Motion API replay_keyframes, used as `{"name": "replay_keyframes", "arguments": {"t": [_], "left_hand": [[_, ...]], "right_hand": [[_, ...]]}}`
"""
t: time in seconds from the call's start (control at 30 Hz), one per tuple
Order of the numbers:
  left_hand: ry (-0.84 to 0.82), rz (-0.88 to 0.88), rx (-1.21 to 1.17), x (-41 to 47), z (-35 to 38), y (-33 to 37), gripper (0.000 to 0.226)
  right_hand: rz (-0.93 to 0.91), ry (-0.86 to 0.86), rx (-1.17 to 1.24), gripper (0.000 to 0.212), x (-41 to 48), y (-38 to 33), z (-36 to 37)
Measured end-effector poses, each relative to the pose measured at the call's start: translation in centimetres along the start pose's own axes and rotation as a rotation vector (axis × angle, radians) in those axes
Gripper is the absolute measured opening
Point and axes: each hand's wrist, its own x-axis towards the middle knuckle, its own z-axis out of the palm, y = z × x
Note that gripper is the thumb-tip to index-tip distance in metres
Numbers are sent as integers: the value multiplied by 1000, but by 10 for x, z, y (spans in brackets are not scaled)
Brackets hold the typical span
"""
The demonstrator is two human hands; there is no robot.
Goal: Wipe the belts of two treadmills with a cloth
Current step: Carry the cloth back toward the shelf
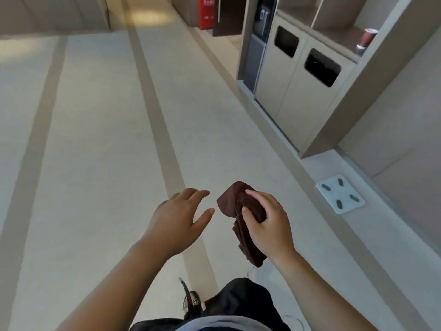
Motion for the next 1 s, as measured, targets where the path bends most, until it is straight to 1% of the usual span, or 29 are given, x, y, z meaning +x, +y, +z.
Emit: {"name": "replay_keyframes", "arguments": {"t": [0.2,0.3,0.37,0.53,0.67,0.8,0.9,1.0], "left_hand": [[-157,204,-16,171,-9,-2,50],[-189,225,-25,265,-10,-18,49],[-202,210,-17,330,-13,-29,49],[-227,116,16,469,-34,-53,49],[-169,21,2,558,-58,-84,49],[-132,-71,-31,643,-71,-119,48],[-143,-35,-31,728,-75,-133,48],[-166,88,-10,824,-83,-130,48]], "right_hand": [[198,218,-40,34,113,38,-16],[245,267,-39,34,189,63,-12],[239,255,-43,35,251,78,-8],[173,125,-59,34,411,95,0],[129,34,-52,34,530,97,15],[85,8,-23,35,632,100,35],[90,36,-23,38,705,109,44],[123,123,-39,36,770,123,40]]}}
